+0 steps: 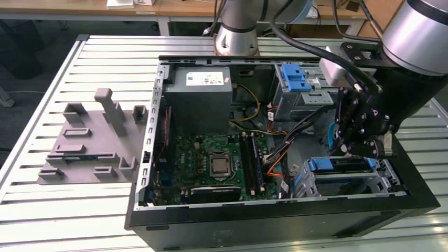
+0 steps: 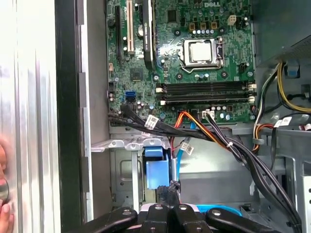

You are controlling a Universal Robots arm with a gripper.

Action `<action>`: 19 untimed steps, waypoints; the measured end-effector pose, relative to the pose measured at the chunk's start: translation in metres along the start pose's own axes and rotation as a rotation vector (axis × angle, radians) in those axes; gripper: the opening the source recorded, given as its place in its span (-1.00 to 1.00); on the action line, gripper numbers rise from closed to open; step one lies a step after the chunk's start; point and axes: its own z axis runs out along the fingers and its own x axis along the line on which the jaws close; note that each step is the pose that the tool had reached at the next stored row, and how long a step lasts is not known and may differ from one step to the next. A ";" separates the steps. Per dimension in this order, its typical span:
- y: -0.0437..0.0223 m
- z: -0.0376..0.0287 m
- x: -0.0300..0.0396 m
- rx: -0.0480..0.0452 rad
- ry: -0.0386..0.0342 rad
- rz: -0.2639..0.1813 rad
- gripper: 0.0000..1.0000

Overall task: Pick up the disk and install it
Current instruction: 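Insert the second disk wire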

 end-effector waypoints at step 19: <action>0.0099 -0.0104 0.0009 -0.0001 -0.0011 0.000 -0.79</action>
